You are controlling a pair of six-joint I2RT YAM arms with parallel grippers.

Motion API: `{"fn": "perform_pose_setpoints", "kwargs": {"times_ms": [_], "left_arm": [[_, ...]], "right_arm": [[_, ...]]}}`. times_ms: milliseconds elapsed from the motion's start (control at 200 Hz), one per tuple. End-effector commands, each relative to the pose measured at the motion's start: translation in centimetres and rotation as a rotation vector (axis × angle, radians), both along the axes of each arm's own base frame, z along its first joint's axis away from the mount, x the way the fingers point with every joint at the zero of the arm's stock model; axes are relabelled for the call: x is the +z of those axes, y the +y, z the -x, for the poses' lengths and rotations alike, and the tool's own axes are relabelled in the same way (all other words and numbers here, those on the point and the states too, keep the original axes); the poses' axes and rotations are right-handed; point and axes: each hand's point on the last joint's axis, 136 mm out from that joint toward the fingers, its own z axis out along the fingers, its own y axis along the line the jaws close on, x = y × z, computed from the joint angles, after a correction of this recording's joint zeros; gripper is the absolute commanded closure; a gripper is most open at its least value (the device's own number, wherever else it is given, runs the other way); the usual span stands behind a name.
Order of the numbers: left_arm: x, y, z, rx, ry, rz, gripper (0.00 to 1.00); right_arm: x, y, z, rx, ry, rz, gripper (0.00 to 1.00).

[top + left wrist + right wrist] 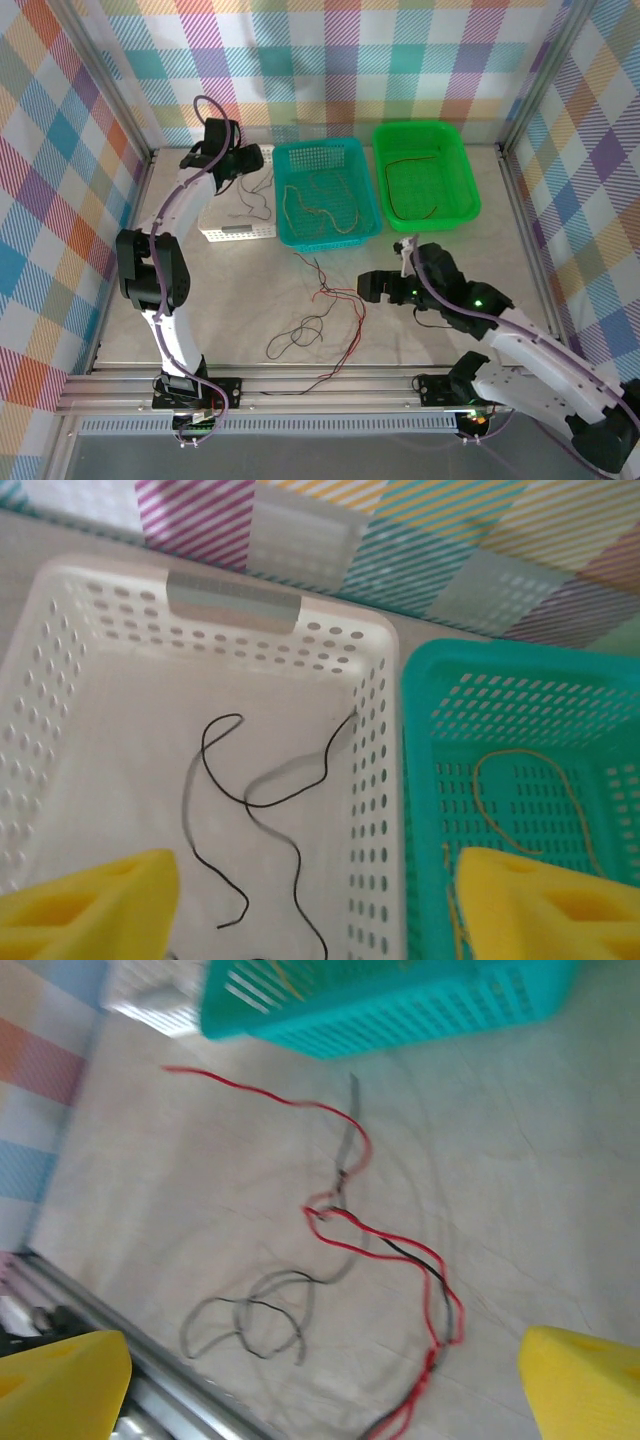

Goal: Untangle the cables

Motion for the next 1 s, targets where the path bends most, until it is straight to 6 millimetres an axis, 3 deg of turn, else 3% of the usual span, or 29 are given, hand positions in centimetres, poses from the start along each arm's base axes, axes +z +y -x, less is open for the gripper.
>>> {"fn": "perform_pose_setpoints", "kwargs": {"times_ms": [0,120,200,290,470,640,905,995], "left_arm": [[5.0,-0.4,1.7,0.012,-0.064,0.08,0.17],[9.3,-1.0,4.1,0.015,-0.11,0.156,0.0],[11.4,-1.7,6.4,0.007,-0.128,0.172,0.0],[12.4,-2.1,9.0,0.018,-0.124,0.19,0.0],[11.5,-2.1,14.0,0.037,-0.074,0.252,0.0],[10.1,-2.5,18.4,0.01,-0.039,0.277,0.0],[7.8,-3.1,23.0,-0.061,0.014,0.271,0.0],[6.5,-3.8,24.2,-0.083,0.034,0.276,0.0]], "right_arm": [[-2.7,0.0,-0.2,-0.042,0.071,0.035,0.02],[-5.4,1.1,-0.4,-0.028,0.107,0.056,0.04],[-6.8,1.9,-1.0,-0.007,0.1,0.085,0.07],[-7.8,3.0,-1.7,0.02,0.094,0.095,0.11],[-8.6,4.8,-3.4,0.071,0.033,0.111,0.2],[-10.4,5.6,-4.4,0.089,0.027,0.153,0.36],[-10.7,6.0,-4.8,0.087,0.02,0.143,0.7],[-10.5,6.2,-4.7,0.102,0.012,0.13,0.78]]}}
